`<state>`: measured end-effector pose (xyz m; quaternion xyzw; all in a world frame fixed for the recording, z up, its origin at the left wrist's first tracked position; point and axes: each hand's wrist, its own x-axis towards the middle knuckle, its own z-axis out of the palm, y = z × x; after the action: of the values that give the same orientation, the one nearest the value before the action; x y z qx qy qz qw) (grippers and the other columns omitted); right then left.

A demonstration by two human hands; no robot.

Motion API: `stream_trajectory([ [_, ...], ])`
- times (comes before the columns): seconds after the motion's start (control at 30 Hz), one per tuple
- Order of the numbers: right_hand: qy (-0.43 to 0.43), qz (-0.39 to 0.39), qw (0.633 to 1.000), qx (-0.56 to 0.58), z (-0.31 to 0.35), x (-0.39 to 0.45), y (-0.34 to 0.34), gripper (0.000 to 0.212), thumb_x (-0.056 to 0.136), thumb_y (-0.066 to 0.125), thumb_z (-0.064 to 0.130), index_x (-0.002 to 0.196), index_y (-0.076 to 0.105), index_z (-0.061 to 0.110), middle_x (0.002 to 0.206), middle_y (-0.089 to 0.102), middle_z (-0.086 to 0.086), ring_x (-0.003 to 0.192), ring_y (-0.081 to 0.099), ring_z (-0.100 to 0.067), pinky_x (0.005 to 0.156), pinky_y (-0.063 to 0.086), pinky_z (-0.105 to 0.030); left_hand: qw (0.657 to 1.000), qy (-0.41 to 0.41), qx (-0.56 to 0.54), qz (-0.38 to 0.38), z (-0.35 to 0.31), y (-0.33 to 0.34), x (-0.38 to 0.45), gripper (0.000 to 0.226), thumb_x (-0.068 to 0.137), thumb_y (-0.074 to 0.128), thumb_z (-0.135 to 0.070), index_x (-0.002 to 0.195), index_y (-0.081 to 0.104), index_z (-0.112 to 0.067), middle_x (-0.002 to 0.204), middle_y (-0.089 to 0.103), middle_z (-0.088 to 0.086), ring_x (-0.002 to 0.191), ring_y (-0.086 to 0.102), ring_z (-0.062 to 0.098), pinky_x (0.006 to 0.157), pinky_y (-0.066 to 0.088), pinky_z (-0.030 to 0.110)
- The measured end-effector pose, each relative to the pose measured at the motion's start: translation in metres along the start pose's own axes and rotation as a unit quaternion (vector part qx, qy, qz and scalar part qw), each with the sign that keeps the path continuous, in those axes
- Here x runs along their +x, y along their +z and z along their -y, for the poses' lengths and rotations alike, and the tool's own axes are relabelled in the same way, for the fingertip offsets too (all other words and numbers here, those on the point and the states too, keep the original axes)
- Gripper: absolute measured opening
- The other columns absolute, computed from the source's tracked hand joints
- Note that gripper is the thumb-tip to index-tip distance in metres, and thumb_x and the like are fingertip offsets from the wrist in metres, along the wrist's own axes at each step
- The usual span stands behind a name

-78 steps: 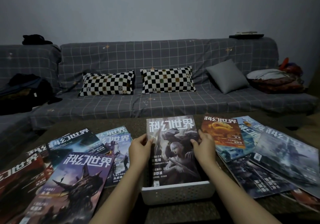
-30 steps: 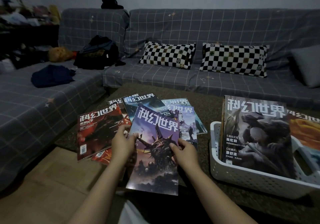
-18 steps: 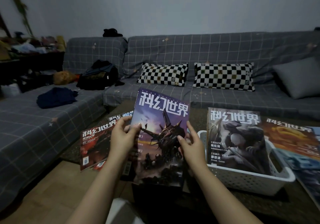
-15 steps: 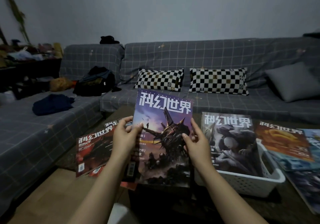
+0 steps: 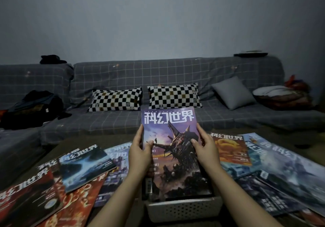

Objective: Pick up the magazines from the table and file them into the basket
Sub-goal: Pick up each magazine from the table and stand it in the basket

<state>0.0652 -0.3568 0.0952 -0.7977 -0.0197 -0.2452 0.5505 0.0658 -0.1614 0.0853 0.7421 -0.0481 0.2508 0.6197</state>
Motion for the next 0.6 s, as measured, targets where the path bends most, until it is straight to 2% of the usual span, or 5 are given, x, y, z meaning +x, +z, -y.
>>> stream_trajectory([
  [0.23, 0.038, 0.031, 0.998, -0.041, -0.047, 0.029, 0.0, 0.059, 0.092, 0.054, 0.01, 0.144, 0.031, 0.026, 0.132, 0.046, -0.006, 0.117, 0.045, -0.014, 0.091, 0.034, -0.02, 0.995, -0.023, 0.074, 0.062, 0.043, 0.043, 0.022, 0.076, 0.087, 0.062, -0.008, 0.147, 0.021, -0.032, 0.15, 0.031, -0.011, 0.135, 0.033, 0.012, 0.105, 0.033, 0.027],
  [0.33, 0.048, 0.04, 0.996, -0.067, -0.068, 0.025, 0.006, 0.059, 0.091, 0.054, 0.008, 0.143, 0.032, 0.024, 0.135, 0.045, -0.006, 0.123, 0.044, -0.018, 0.091, 0.033, -0.02, 0.988, -0.043, 0.134, 0.067, 0.061, 0.046, 0.017, 0.079, 0.087, 0.063, -0.012, 0.149, 0.017, -0.027, 0.137, 0.047, 0.0, 0.122, 0.046, 0.016, 0.096, 0.042, 0.029],
  [0.43, 0.038, 0.043, 0.993, -0.104, -0.08, 0.022, 0.011, 0.061, 0.09, 0.056, 0.008, 0.144, 0.032, 0.022, 0.134, 0.047, -0.005, 0.123, 0.043, -0.019, 0.091, 0.033, -0.02, 0.978, -0.024, 0.199, 0.06, 0.069, 0.042, 0.012, 0.078, 0.087, 0.064, -0.016, 0.15, 0.017, -0.021, 0.106, 0.041, -0.003, 0.088, 0.04, -0.004, 0.077, 0.032, 0.01],
  [0.5, 0.035, 0.042, 0.99, -0.132, -0.084, 0.019, 0.014, 0.063, 0.09, 0.056, 0.008, 0.145, 0.029, 0.024, 0.124, 0.049, -0.007, 0.116, 0.046, -0.02, 0.087, 0.034, -0.019, 0.978, -0.04, 0.198, 0.058, 0.07, 0.039, 0.009, 0.075, 0.086, 0.065, -0.016, 0.148, 0.022, -0.021, 0.111, 0.034, -0.006, 0.089, 0.04, -0.006, 0.079, 0.032, 0.007],
  [0.6, 0.053, 0.027, 0.988, -0.145, -0.088, 0.015, 0.016, 0.064, 0.091, 0.053, 0.006, 0.145, 0.026, 0.026, 0.107, 0.041, -0.002, 0.094, 0.043, -0.011, 0.073, 0.028, -0.01, 0.977, -0.066, 0.198, 0.052, 0.069, 0.036, 0.005, 0.071, 0.082, 0.07, -0.024, 0.143, 0.035, -0.021, 0.116, 0.039, -0.001, 0.098, 0.049, 0.01, 0.083, 0.043, 0.021],
])
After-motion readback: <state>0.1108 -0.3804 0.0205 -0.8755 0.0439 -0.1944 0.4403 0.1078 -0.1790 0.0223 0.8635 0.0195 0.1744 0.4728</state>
